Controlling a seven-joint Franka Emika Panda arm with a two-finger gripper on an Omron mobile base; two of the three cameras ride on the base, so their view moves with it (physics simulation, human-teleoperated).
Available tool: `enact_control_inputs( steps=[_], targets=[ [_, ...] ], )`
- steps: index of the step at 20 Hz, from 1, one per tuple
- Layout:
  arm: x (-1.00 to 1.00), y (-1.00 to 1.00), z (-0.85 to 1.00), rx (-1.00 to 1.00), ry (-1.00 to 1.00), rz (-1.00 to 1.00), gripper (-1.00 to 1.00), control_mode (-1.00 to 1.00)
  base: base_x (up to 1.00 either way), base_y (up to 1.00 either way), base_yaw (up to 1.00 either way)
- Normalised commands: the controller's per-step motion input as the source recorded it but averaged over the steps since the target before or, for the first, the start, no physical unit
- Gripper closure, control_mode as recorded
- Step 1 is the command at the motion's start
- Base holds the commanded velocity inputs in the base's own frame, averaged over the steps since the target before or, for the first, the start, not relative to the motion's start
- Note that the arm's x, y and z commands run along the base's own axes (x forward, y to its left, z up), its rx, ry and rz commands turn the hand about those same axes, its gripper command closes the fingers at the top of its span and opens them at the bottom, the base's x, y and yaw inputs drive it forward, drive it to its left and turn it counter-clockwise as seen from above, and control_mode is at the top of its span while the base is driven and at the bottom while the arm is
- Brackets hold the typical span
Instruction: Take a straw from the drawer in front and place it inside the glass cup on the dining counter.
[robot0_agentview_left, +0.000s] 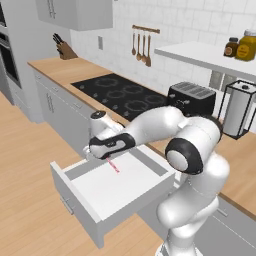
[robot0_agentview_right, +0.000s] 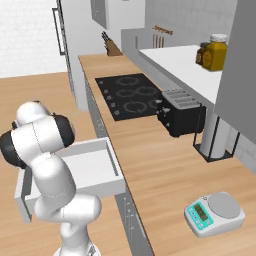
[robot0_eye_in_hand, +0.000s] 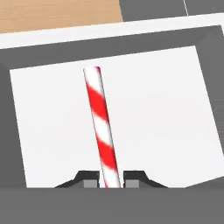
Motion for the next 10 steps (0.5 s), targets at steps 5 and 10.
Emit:
enact_control_inputs(
  steps=[5, 10],
  targets=[
    [-0.07, -0.29, 1.0, 0.02, 0.0, -0.38, 1.0, -1.0, 0.0, 0.0, 0.0],
    [-0.29, -0.45, 1.0, 0.17, 0.0, -0.11, 1.0, -1.0, 0.0, 0.0, 0.0]
  ],
)
